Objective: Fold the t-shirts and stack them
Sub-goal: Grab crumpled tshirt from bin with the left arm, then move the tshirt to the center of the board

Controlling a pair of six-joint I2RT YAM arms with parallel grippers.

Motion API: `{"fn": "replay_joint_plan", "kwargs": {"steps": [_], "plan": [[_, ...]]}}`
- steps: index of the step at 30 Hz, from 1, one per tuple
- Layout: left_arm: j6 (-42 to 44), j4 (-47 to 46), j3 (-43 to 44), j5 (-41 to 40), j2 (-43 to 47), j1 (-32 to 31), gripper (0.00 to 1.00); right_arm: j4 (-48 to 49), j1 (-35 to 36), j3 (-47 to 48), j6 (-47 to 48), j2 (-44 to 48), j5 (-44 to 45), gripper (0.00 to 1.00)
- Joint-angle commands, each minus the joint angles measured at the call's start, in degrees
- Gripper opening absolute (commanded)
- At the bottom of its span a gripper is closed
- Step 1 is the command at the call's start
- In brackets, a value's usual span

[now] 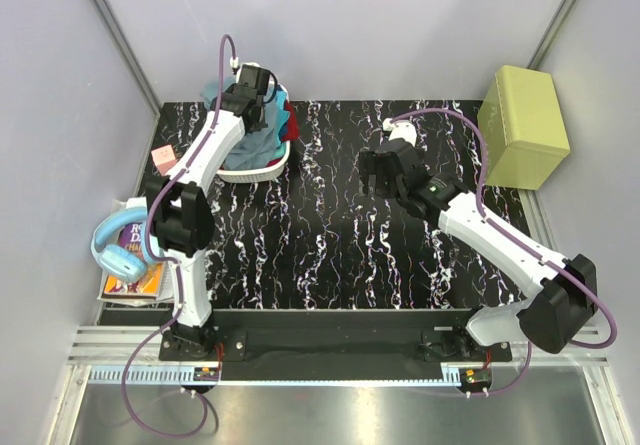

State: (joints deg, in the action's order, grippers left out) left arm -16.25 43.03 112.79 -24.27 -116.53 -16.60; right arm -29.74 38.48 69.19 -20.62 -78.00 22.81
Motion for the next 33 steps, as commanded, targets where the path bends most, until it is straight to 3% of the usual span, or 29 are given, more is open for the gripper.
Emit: {"fn": "replay_joint_plan", "kwargs": {"steps": [1, 14, 26, 33], "plan": [[-1.0, -0.3, 1.4, -0.5, 2.5, 0.1, 0.0, 0.8, 0.5, 1.2, -0.4, -0.2, 0.0, 1.0], [3.0, 0.0, 2.6, -7.5, 14.2, -9.8, 0.0, 0.8, 0.6, 2.9, -1.3, -1.0, -0.1, 1.0], [2.6, 4.0, 7.7, -14.9, 19.9, -29.2, 0.0, -0.7, 0.5, 4.3, 0.4, 3.4, 4.3, 1.0], [4.0, 7.8, 17.4, -21.3, 19.4, -41.1, 0.0, -1.7, 0.5, 4.3, 0.5, 5.8, 6.5, 1.0]]}}
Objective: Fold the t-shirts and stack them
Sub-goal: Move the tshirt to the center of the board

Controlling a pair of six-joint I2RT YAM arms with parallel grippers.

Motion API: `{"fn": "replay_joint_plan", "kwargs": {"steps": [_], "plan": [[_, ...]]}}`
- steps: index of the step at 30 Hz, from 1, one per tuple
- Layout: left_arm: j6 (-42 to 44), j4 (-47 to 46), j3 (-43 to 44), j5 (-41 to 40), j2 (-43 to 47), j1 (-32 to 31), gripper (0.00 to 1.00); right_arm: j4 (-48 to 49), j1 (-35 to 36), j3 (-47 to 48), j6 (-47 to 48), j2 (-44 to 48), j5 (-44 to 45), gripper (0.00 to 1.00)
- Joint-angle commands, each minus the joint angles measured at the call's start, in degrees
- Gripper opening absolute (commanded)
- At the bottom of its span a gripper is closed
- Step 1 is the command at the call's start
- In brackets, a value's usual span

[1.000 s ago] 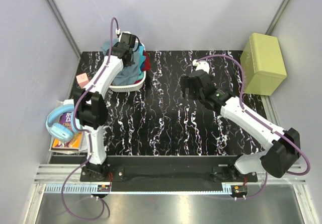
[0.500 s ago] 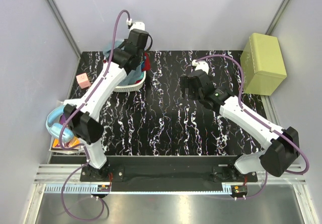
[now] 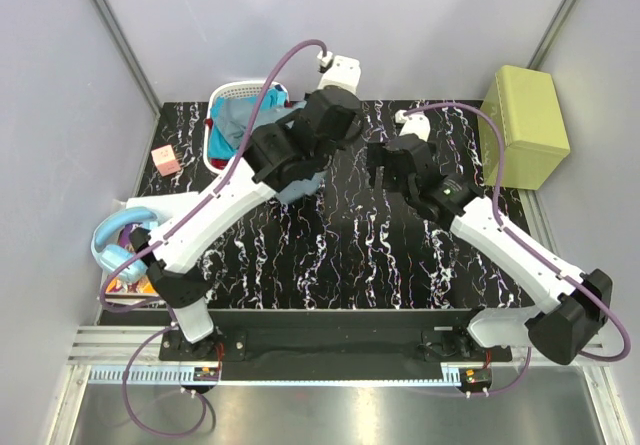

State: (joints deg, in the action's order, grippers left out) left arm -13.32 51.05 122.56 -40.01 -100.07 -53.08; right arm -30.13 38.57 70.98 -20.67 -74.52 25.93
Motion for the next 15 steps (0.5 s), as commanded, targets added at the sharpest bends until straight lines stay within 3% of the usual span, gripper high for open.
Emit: {"fn": "replay_joint_plan", "kwargs": {"steps": [1, 10, 15], "plan": [[0.9, 0.1, 8.3, -5.8, 3.2, -5.5, 0.0, -1.5, 0.5, 2.6, 0.6, 2.5, 3.9, 1.0], [-5.0, 3.2, 7.0, -7.8, 7.3, -14.5, 0.0, -1.9, 0.5, 8.4, 3.7, 3.4, 9.8, 1.0], [-11.1, 3.2, -5.3, -5.3, 10.6, -14.9, 0.0, -2.1, 0.5, 9.2, 3.2, 3.7, 9.3, 1.0]]}}
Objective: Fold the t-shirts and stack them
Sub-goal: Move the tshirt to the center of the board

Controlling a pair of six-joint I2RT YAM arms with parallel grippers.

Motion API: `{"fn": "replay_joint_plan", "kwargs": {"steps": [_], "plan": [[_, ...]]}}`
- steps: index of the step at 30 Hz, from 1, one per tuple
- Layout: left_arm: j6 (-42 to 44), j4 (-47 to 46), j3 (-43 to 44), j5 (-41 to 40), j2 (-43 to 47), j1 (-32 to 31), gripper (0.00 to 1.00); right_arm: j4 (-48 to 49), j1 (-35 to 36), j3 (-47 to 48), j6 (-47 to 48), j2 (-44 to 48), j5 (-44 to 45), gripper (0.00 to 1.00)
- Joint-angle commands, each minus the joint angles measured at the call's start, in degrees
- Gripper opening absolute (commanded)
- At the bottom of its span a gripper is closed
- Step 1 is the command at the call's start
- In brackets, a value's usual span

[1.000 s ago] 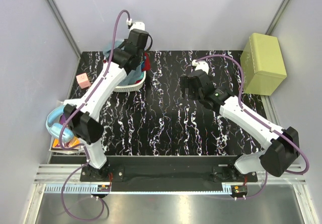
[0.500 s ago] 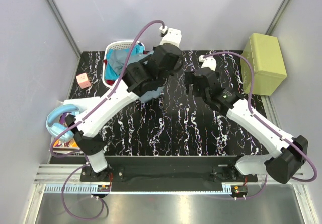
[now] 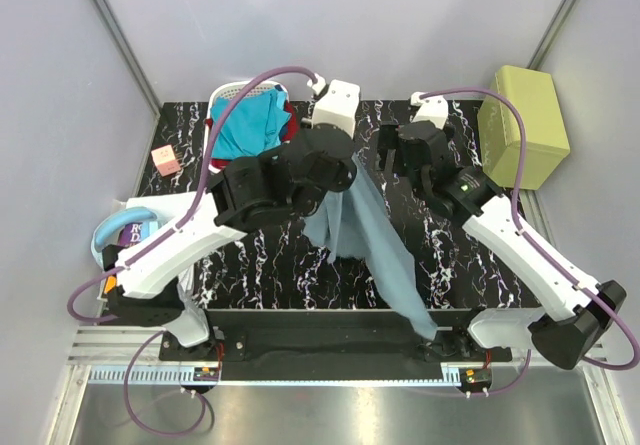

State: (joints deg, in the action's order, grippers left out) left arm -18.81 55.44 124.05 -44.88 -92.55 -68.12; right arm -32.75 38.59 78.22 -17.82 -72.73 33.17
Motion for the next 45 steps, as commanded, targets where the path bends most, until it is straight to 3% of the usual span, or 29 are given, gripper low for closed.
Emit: {"fn": "replay_joint_plan", "kwargs": {"steps": [1, 5, 9, 10, 12, 13, 14, 23, 29, 34, 39, 45], "plan": [[-7.0, -1.3, -8.3, -0.2, 3.3, 0.2, 0.0, 0.3, 0.4, 1.7, -0.1, 2.2, 1.9, 1.0], [-8.7, -1.9, -15.7, -0.6, 3.4, 0.3, 0.0, -0.3, 0.4, 0.1, -2.4, 2.7, 0.7, 1.0], [-11.0, -2.8, -21.1, 2.4, 3.2, 3.7, 0.21, -1.3, 0.4, -0.3, -3.8, 2.9, -0.6, 1.0], [-11.2, -4.0, -23.9, 4.3, 3.3, 5.6, 0.49, -1.5, 0.4, -0.4, -4.0, 3.1, -0.6, 1.0], [-11.6, -4.6, -25.9, 4.5, 3.4, 7.1, 0.75, -2.0, 0.4, -0.7, -4.3, 3.2, -0.8, 1.0], [-11.7, -4.6, -26.9, 3.1, 3.6, 7.6, 0.93, -2.1, 0.4, -0.7, -4.3, 3.6, -0.7, 1.0], [-11.4, -4.8, -27.2, 2.4, 4.0, 7.7, 0.98, -2.5, 0.4, -0.7, -4.2, 3.6, -0.7, 1.0], [-14.1, -5.2, -33.8, -4.2, 12.9, 12.4, 0.99, -3.5, 0.4, 1.1, -3.4, -0.9, -3.4, 1.0], [-14.8, -5.9, -39.3, 1.3, 14.4, 27.0, 0.99, -3.6, 0.4, 6.0, -3.2, -8.6, -5.8, 1.0], [-9.3, -11.4, -37.6, 9.6, 8.4, 35.7, 0.99, -3.5, 0.4, 7.9, -3.8, -10.6, -8.1, 1.0], [-3.4, -13.0, -28.7, 17.4, -4.0, 37.0, 0.99, -3.5, 0.4, 6.3, -3.8, -8.8, -9.1, 1.0], [-3.9, -14.7, -25.7, 23.1, -14.4, 37.0, 0.99, -3.5, 0.4, 1.1, -4.6, -4.3, -8.6, 1.0]]}}
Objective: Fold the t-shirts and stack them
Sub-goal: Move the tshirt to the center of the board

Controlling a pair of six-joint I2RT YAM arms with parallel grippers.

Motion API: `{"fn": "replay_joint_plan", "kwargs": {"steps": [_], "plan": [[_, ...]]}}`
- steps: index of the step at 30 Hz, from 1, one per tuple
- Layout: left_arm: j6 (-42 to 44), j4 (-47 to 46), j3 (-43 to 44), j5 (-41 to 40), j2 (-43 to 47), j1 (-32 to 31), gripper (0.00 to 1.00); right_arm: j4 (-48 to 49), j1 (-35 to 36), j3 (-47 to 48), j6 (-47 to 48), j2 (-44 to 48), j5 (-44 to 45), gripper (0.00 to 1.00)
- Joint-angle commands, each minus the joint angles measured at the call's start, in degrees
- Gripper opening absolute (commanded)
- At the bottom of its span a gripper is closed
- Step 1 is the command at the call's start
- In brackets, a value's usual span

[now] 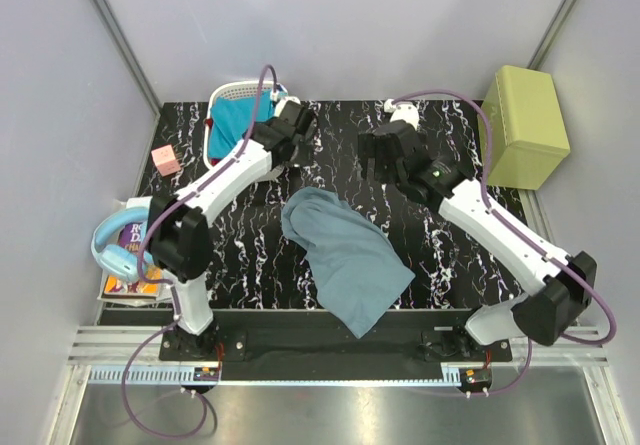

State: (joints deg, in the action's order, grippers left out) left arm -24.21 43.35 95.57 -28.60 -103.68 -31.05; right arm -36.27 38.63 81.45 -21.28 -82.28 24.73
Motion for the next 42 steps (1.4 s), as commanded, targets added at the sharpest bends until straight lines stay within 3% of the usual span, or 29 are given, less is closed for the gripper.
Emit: {"fn": "replay_joint_plan", "kwargs": {"steps": [1, 17, 21, 22, 27, 36, 42], "plan": [[1.3, -3.2, 2.8, 8.1, -4.4, -0.1, 0.99, 0.1, 0.4, -3.3, -1.2, 5.6, 0.1, 1.0], [3.8, -2.6, 17.4, 17.1, -22.2, -1.6, 0.89, -1.4, 0.4, -5.0, -0.3, 8.2, 0.8, 1.0], [4.3, -0.4, 23.7, 17.4, -26.4, -1.3, 0.72, -2.0, 0.4, -4.8, -0.1, 9.1, 1.0, 1.0], [3.9, -0.3, 24.0, 17.4, -26.7, -1.2, 0.6, -2.3, 0.4, -4.7, 0.1, 9.2, 1.0, 1.0], [1.4, -0.2, 24.3, 17.6, -27.9, 0.6, 0.38, -2.8, 0.4, -5.0, 0.5, 10.3, 1.7, 0.96], [-0.5, 1.7, 23.5, 16.1, -28.9, 5.0, 0.22, -2.8, 0.4, -5.2, 1.0, 9.8, 1.5, 0.96], [-0.8, 3.6, 23.4, 15.4, -30.0, 8.3, 0.18, -2.8, 0.4, -5.3, 1.2, 9.7, 1.3, 0.97]]}}
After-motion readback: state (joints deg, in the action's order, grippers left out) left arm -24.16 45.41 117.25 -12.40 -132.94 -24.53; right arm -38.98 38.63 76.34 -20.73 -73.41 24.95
